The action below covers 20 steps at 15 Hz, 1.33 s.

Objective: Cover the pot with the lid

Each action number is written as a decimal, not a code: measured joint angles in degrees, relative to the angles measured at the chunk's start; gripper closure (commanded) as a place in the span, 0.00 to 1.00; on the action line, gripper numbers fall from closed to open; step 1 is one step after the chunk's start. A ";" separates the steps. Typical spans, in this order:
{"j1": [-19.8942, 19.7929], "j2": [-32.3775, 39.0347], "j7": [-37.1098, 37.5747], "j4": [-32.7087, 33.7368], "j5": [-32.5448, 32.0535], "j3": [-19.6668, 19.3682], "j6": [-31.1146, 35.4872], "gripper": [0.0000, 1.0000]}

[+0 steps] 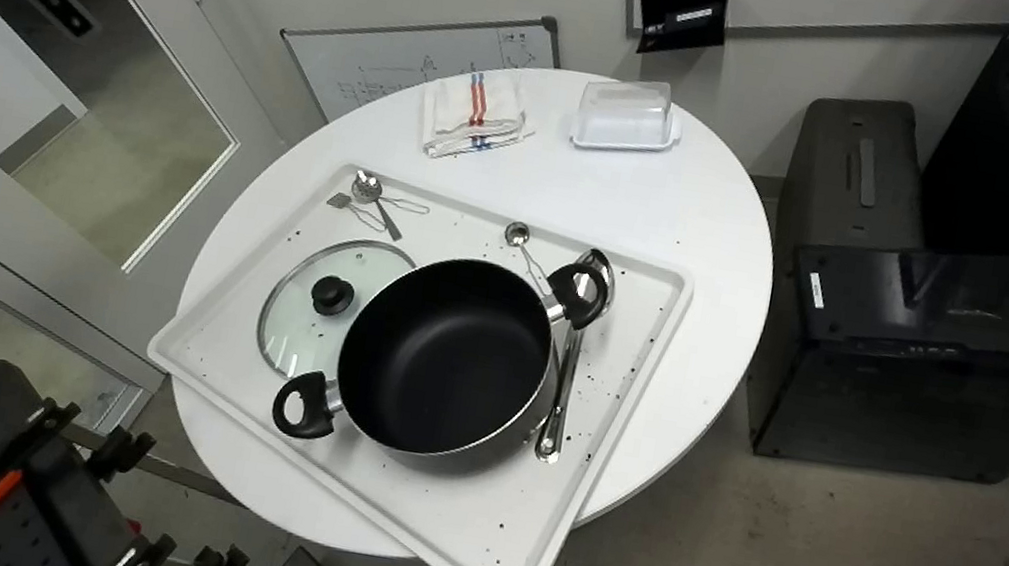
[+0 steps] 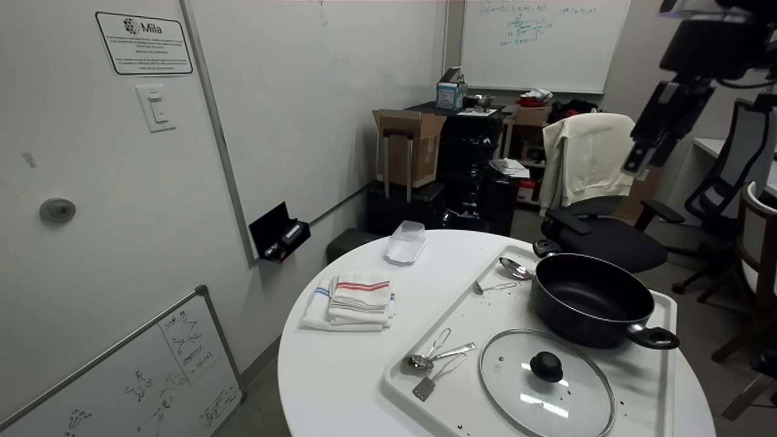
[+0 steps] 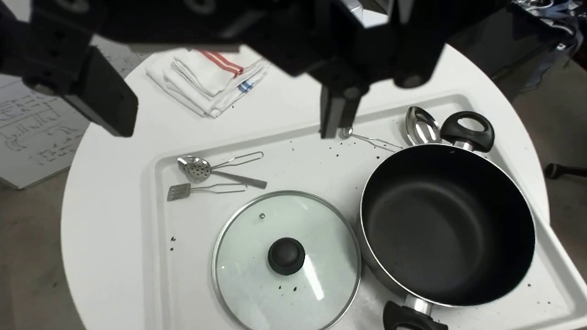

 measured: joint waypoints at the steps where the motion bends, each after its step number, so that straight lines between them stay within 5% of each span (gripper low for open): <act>1: -0.33 2.55 1.90 0.58 -1.61 0.40 1.85 0.00; 10: 0.23 25.09 11.98 11.03 -10.40 -2.17 7.20 0.00; 20: 9.88 41.07 17.63 12.90 -14.19 -12.62 22.05 0.00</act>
